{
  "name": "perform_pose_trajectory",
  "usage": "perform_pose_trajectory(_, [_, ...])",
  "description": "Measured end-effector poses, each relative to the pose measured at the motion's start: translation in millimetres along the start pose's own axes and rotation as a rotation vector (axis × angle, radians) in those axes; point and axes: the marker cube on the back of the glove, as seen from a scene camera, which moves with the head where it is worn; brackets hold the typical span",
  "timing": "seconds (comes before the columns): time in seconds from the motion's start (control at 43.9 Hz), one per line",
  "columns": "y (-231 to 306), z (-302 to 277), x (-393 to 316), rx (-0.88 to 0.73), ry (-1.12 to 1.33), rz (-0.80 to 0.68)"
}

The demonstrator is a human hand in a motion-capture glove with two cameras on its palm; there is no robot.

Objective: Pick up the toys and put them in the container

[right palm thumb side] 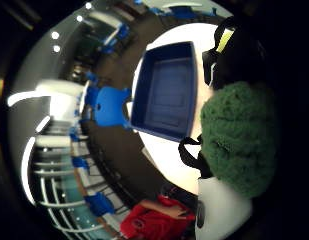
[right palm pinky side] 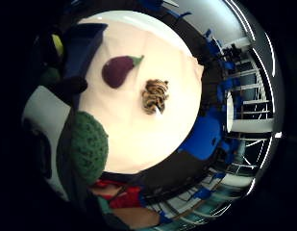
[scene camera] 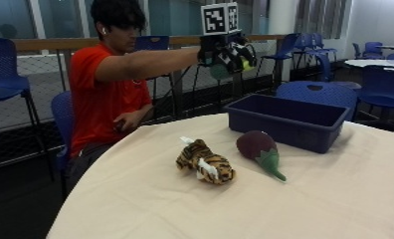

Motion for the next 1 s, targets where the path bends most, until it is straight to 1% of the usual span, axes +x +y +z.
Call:
perform_pose_trajectory(0.137, [-37.2,13.0,-29.8,-0.016,-0.047,0.013])
perform_pose_trajectory(0.273, [-70.7,43.7,-57.4,-0.03,-0.023,-0.02])
perform_pose_trajectory(0.319, [-82.4,54.9,-65.5,-0.022,-0.006,-0.052])
perform_pose_trajectory(0.387, [-95.2,71.4,-77.7,-0.006,0.02,-0.155])
perform_pose_trajectory(0.478, [-108.4,89.1,-95.0,0.019,0.009,-0.202])
perform_pose_trajectory(0.615, [-123.8,108.4,-120.2,0.052,-0.083,-0.173])
perform_pose_trajectory(0.683, [-126.6,116.1,-120.1,0.028,-0.08,-0.172])
perform_pose_trajectory(0.729, [-126.5,121.6,-116.3,-0.021,-0.086,-0.186])
perform_pose_trajectory(0.82, [-122.7,125.5,-104.5,-0.125,-0.172,-0.222])
perform_pose_trajectory(0.934, [-114.8,123.9,-85.9,-0.129,-0.2,-0.248])
perform_pose_trajectory(1.002, [-110.0,122.7,-65.5,-0.126,-0.189,-0.234])
